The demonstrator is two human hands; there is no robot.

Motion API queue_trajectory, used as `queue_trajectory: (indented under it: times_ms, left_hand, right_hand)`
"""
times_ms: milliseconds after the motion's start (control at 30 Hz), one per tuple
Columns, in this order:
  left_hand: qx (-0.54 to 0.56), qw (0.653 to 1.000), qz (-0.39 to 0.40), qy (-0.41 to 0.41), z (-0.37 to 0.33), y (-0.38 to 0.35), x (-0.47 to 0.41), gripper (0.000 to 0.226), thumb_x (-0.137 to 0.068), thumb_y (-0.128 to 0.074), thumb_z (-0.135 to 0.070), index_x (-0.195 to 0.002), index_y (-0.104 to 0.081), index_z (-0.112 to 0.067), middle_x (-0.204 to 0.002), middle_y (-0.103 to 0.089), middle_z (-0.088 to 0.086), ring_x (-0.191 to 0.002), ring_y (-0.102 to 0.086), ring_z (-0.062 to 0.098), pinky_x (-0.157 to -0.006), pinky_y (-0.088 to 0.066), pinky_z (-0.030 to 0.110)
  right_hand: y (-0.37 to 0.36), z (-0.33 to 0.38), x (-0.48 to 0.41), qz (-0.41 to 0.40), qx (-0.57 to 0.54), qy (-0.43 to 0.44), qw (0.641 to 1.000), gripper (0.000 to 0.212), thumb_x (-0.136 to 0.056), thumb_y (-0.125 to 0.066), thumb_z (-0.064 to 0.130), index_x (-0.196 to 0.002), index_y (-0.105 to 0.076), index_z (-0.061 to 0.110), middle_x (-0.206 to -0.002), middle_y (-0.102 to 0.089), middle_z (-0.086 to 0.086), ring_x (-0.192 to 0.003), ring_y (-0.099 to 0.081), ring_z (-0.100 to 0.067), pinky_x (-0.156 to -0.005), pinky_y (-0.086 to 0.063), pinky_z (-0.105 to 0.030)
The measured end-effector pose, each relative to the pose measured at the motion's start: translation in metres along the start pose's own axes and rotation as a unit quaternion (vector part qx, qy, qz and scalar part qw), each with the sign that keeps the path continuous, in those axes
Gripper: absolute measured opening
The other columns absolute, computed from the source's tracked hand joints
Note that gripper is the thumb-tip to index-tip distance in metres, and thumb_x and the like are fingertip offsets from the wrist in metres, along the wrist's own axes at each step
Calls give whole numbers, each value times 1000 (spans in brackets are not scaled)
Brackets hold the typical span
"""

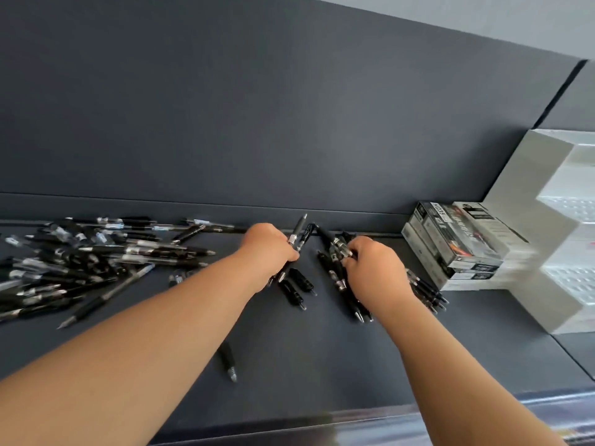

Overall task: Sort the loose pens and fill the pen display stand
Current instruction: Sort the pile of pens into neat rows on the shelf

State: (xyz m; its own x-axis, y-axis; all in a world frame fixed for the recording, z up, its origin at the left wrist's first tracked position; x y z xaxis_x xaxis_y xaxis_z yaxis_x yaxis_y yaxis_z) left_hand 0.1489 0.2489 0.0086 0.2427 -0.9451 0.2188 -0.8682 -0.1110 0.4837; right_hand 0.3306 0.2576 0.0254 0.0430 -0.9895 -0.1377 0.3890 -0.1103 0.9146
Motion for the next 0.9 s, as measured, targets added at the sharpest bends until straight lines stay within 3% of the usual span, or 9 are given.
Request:
queue_trajectory:
  times_ms: [133, 200, 267, 300, 367, 433, 600, 733, 900]
  left_hand:
    - [-21, 999, -33, 3, 3, -16, -7, 32, -79, -74, -19, -67, -44, -21, -82, -53, 5, -76, -48, 23, -74, -43, 30]
    - [-56, 997, -37, -23, 2, -19, -7, 27, -82, -70, -28, -69, -47, -22, -81, -55, 4, -79, -52, 23, -82, -49, 35]
    - [-136, 988, -57, -49, 2, -15, -8, 19, -84, -64, -40, -91, -62, -22, -102, -63, 4, -102, -55, 24, -94, -47, 40]
    - [-187, 979, -61, -56, 4, -15, -9, 32, -85, -60, -45, -110, -61, -24, -120, -59, 2, -119, -46, 26, -100, -41, 40]
    - [-259, 963, -39, -62, 12, -21, -10, 56, -88, -52, -53, -136, -44, -27, -150, -34, 0, -140, -19, 26, -111, -26, 41]
    - [-284, 957, -10, -62, 20, -30, -11, 64, -92, -43, -54, -147, -26, -26, -159, -10, 1, -146, 0, 25, -115, -13, 43]
    - [-232, 967, 43, -100, 17, -50, -7, 62, -99, -30, -45, -152, -5, -23, -160, 9, -2, -146, 12, 17, -117, -2, 39]
    - [-168, 976, 74, -116, 9, -60, -4, 60, -100, -28, -41, -152, -2, -25, -159, 11, -6, -145, 12, 11, -117, 1, 36]
    - [-177, 974, 59, -128, 11, -43, -4, 61, -100, -31, -38, -152, -3, -24, -159, 9, -6, -145, 10, 10, -118, -1, 34]
  right_hand:
    - [-14, 5, 2, 14, 30, 43, 999, 28, -93, -53, 23, -118, -52, 11, -113, -62, -11, -107, -54, -31, -82, -42, -34]
    - [-20, 5, 3, 22, 40, 74, 996, 38, -92, -56, 31, -126, -51, 15, -125, -57, -6, -116, -46, -29, -94, -38, -35]
    - [-26, 6, 5, 33, 70, 106, 991, 51, -92, -53, 41, -137, -43, 21, -141, -46, 1, -130, -35, -26, -105, -30, -38]
    - [-30, 6, 5, 44, 87, 118, 988, 55, -92, -50, 47, -141, -38, 25, -148, -37, 3, -137, -27, -25, -110, -24, -39]
    - [-39, 5, 6, 68, 119, 138, 981, 62, -93, -42, 55, -147, -27, 29, -157, -21, 5, -145, -11, -22, -115, -12, -41]
    - [-47, 5, 6, 92, 141, 150, 974, 66, -93, -34, 60, -150, -17, 32, -159, -9, 4, -147, -1, -23, -117, -4, -45]
    - [-58, 5, 11, 145, 166, 162, 962, 72, -90, -20, 69, -151, -7, 33, -160, 1, 5, -147, 8, -22, -115, 7, -51]
    - [-59, 7, 14, 159, 166, 165, 959, 74, -88, -18, 71, -151, -7, 33, -160, 0, 4, -147, 8, -22, -116, 8, -52]
    - [-51, 13, 13, 150, 134, 158, 967, 75, -89, -22, 70, -151, -9, 31, -160, -3, 3, -147, 5, -21, -117, 4, -50]
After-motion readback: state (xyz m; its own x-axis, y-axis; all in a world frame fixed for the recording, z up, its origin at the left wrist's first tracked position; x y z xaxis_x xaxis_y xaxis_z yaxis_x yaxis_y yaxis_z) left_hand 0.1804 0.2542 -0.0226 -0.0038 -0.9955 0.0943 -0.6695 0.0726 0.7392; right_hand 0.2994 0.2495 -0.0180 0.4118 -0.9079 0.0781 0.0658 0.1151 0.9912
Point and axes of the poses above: each hand's wrist, its own x-axis away from the middle knuckle, its own y-axis out of the back of the hand, z = x × y, the point moved 8 cm from there along -x, towards the middle knuckle
